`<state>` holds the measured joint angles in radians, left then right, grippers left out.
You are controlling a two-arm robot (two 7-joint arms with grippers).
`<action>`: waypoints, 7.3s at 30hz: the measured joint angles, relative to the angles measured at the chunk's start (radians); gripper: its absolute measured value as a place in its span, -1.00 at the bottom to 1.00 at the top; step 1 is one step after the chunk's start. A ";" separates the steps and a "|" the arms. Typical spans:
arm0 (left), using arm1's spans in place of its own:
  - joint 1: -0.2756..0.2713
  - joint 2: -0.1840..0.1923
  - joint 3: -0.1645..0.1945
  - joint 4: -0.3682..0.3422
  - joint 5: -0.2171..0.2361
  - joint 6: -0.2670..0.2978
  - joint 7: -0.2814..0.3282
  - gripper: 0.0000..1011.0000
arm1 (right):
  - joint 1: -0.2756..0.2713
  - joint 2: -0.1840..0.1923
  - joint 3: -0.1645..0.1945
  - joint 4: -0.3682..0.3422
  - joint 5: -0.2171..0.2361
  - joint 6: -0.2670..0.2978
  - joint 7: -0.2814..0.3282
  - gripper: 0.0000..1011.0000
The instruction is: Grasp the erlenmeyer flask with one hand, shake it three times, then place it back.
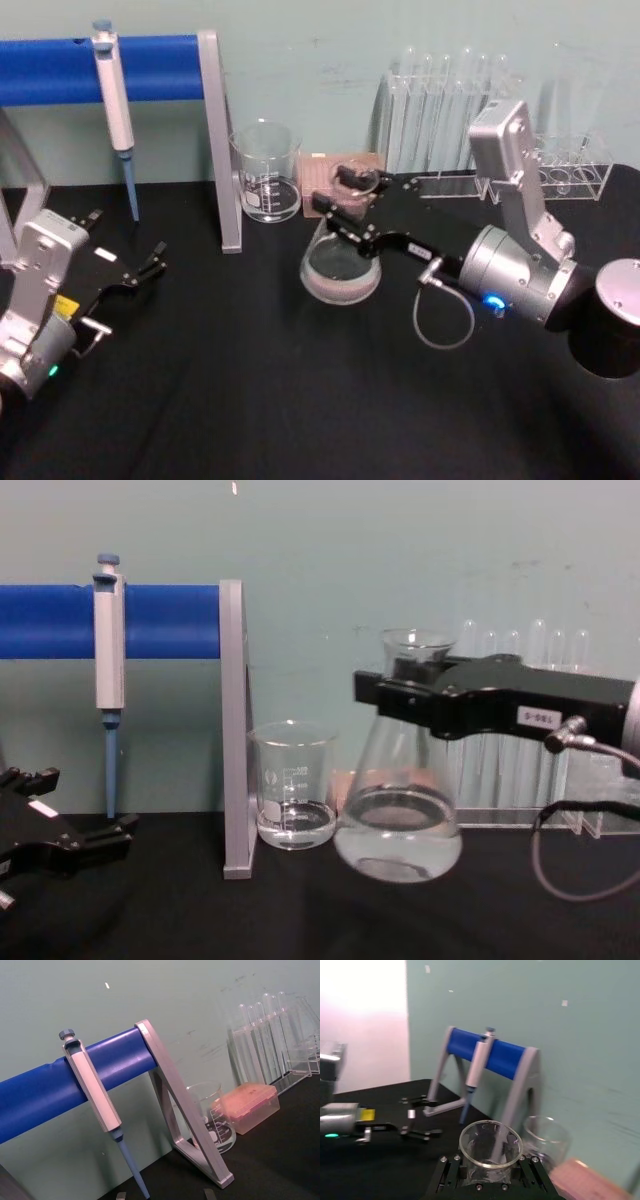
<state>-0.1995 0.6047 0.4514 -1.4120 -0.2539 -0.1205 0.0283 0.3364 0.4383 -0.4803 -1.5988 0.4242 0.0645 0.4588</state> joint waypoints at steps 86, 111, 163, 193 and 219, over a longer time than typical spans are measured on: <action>0.000 0.000 0.000 0.000 0.000 0.000 0.000 0.98 | -0.047 -0.072 0.122 -0.005 -0.084 0.046 -0.045 -0.10; 0.000 0.000 0.000 0.000 0.000 0.000 0.000 0.98 | -0.007 -0.050 0.053 0.058 -0.038 0.012 0.006 -0.10; 0.000 0.000 0.000 0.000 0.000 0.000 0.000 0.98 | 0.038 -0.101 -0.011 0.279 -0.070 -0.053 0.046 -0.10; 0.000 0.000 0.000 0.000 0.000 0.000 0.000 0.98 | 0.018 -0.101 -0.005 0.268 -0.078 -0.033 0.030 -0.10; 0.000 0.000 0.000 0.000 0.000 0.000 0.000 0.98 | 0.019 -0.101 -0.005 0.269 -0.076 -0.034 0.032 0.39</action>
<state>-0.1996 0.6047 0.4514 -1.4120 -0.2539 -0.1205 0.0283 0.3556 0.3370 -0.4849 -1.3302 0.3478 0.0301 0.4906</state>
